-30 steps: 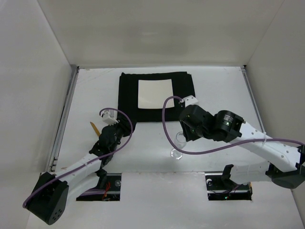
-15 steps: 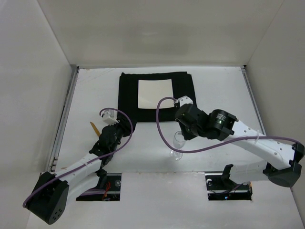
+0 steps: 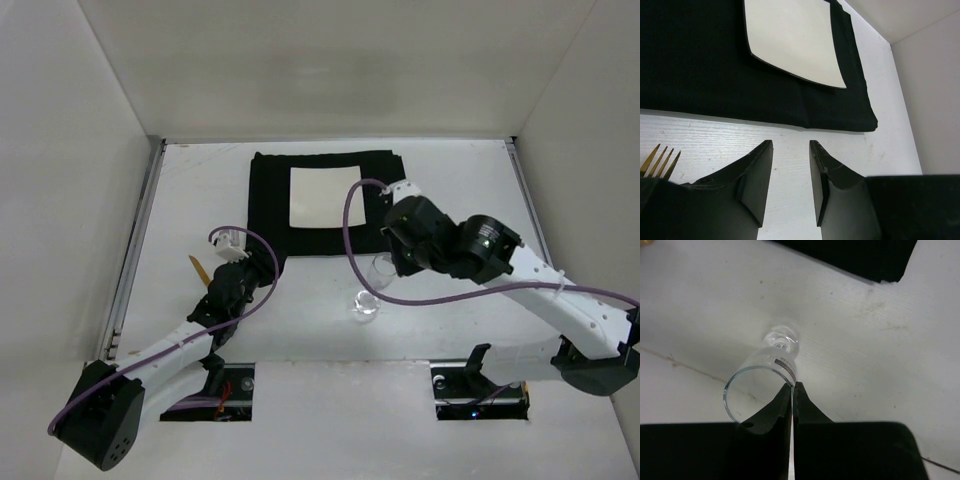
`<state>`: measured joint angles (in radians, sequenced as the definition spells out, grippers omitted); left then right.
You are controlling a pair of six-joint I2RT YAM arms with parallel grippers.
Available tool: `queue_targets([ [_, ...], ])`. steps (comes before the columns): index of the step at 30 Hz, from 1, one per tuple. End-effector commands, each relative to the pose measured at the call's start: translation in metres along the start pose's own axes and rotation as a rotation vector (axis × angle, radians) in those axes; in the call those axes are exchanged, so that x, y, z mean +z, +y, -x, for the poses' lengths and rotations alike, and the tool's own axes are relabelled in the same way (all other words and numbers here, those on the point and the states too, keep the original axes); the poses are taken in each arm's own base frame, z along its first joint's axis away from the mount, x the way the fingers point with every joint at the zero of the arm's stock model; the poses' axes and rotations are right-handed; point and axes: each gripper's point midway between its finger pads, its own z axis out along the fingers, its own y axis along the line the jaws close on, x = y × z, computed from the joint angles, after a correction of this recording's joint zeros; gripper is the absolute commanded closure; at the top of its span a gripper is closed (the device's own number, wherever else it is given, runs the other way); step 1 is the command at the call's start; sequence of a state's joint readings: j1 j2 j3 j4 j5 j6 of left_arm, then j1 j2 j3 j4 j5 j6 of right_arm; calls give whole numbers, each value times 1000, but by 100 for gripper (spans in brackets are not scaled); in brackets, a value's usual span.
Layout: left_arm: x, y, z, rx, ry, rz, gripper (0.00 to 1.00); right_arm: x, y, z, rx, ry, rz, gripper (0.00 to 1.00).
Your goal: Set the dinner table for one person
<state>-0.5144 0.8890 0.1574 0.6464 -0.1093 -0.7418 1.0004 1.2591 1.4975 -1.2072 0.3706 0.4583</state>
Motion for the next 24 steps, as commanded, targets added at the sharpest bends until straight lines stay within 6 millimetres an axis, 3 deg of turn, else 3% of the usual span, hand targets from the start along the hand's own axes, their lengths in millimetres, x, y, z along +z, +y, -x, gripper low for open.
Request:
queue_targets([
  [1,0,-9,11,-18,-42,-36,67,-32,-23,60,88,-228,-16,97],
  [4,0,-9,12,-19,-44,-39,67,-26,-41,95,132,-332,-47,97],
  [8,-1,-8,12,-19,-46,-36,66,-10,-88,149,215,-457,-150,98],
  [14,0,-7,10,-26,-39,-31,65,32,-144,222,266,-494,-263,99],
  [19,1,-8,10,-34,-35,-39,65,70,-175,266,292,-502,-332,99],
  [24,3,-7,7,-41,-24,-38,65,106,-195,286,312,-478,-363,99],
])
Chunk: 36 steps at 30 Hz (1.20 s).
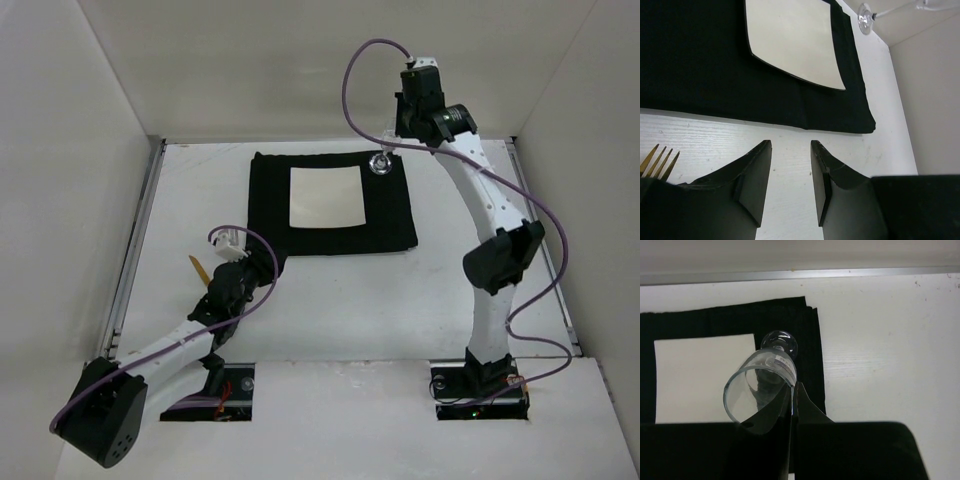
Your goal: Set the dinner table for one person
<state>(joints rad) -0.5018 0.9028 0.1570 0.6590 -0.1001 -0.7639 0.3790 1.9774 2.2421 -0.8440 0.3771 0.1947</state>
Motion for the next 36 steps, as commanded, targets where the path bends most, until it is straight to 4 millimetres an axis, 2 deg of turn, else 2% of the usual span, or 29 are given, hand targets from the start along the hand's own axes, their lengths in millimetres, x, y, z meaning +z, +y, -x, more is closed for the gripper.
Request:
queue_targets([
  [1,1,-9,5,-18,-21,-43,65,-4,-4,52,55,-136,7,99],
  [6,2,-7,4,-23,-17,-41,65,22,-3,51,58,-124,-2,99],
  [10,3,-6,5,-34,-14,-41,65,35,-4,39,48,-83,-13,99],
  [24,4,-4,3,-38,-10,-36,65,45,4,20,16,-23,10,99],
  [36,3,-4,4,-39,-13,-40,65,70,9,-7,-9,42,5,97],
])
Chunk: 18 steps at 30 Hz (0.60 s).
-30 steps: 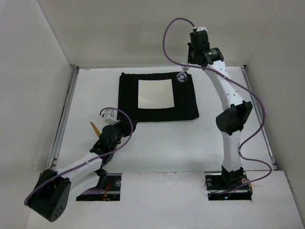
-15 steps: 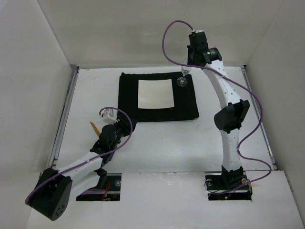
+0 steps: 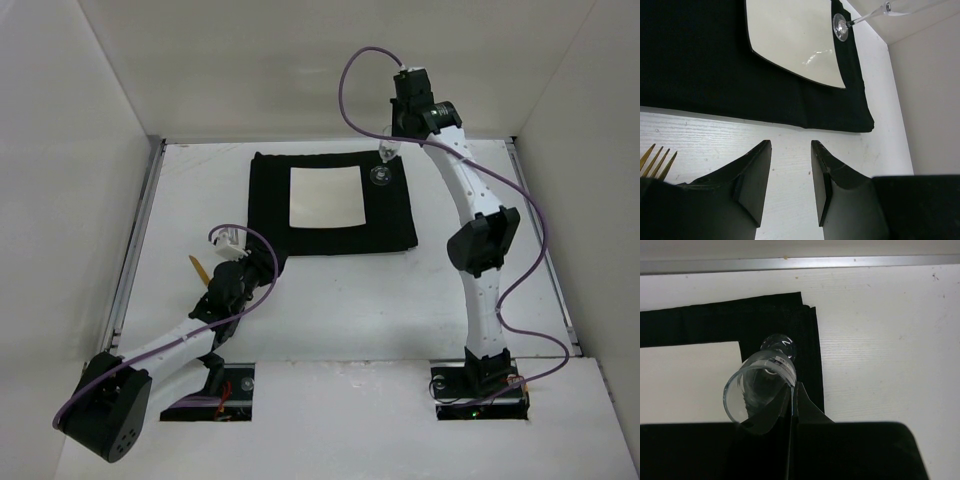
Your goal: Set the dinner table for one person
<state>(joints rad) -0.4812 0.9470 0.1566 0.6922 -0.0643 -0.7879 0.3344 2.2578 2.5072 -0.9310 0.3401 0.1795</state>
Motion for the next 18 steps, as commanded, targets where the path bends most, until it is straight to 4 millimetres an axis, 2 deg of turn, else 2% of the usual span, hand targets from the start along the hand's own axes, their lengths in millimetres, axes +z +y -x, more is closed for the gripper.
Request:
queue_targets([
  [1,-1,-7,7,-12,-32,-39,65,-4,7,19,17,-60,26,97],
  [6,-1,-7,9,-13,-38,-39,65,0,8,20,24,-67,27,90],
  [13,-1,-6,9,-14,-38,-37,65,-6,9,34,43,-114,27,66],
  [18,-1,-5,9,-14,-37,-36,65,-18,7,47,60,-150,31,61],
])
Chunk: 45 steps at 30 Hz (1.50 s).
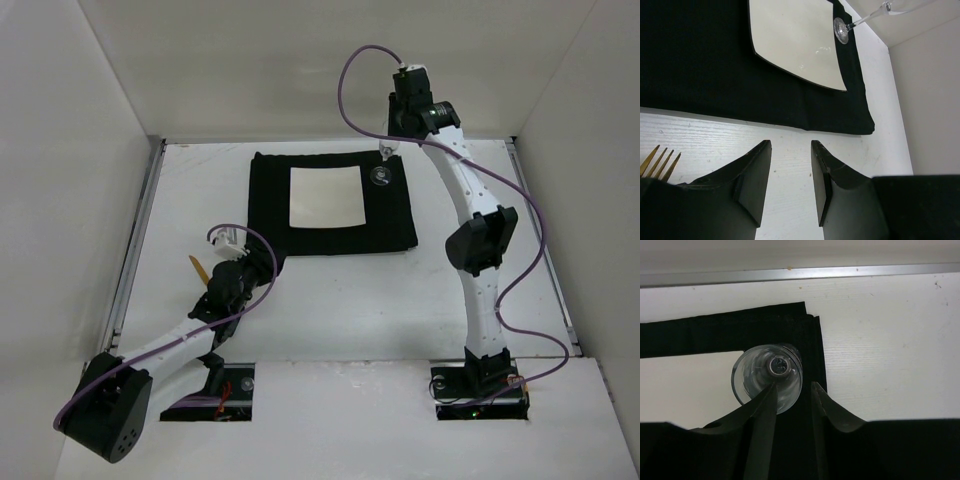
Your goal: Set the dinner table for one person
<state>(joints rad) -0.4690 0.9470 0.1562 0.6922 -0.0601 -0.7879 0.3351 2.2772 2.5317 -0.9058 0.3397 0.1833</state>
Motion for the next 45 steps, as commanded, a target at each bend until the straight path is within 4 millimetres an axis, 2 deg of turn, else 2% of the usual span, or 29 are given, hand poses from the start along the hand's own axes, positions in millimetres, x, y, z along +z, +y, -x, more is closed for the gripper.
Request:
queue_targets([
  [1,-1,-8,7,-11,-33,-43,65,-24,3,43,51,-130,23,60],
  [17,-3,-8,10,-10,-43,-44,65,-78,-3,84,104,-252,52,51],
  [25,-1,-5,8,-1,-36,-32,65,-103,-4,87,111,-281,72,51],
  [29,-1,-5,9,3,-39,-29,66,-122,0,71,135,-279,97,52],
  [30,-1,-4,10,8,-41,-23,66,-131,4,63,148,-288,116,56],
  [32,1,0,9,28,-29,-3,73,-157,11,45,201,-332,177,70],
  [34,4,1,3,70,-4,12,85,-183,19,16,264,-363,259,86],
  [35,5,1,-1,81,15,24,89,-195,26,-4,280,-361,303,89],
  [38,6,2,-13,99,94,96,91,-213,43,-72,309,-312,386,91],
  [40,-2,6,-16,136,133,171,91,-218,46,-116,320,-283,405,90],
  [43,-28,24,-13,218,155,316,91,-230,45,-169,347,-250,437,89],
  [45,-48,37,-4,254,126,399,91,-238,43,-193,370,-237,475,88],
])
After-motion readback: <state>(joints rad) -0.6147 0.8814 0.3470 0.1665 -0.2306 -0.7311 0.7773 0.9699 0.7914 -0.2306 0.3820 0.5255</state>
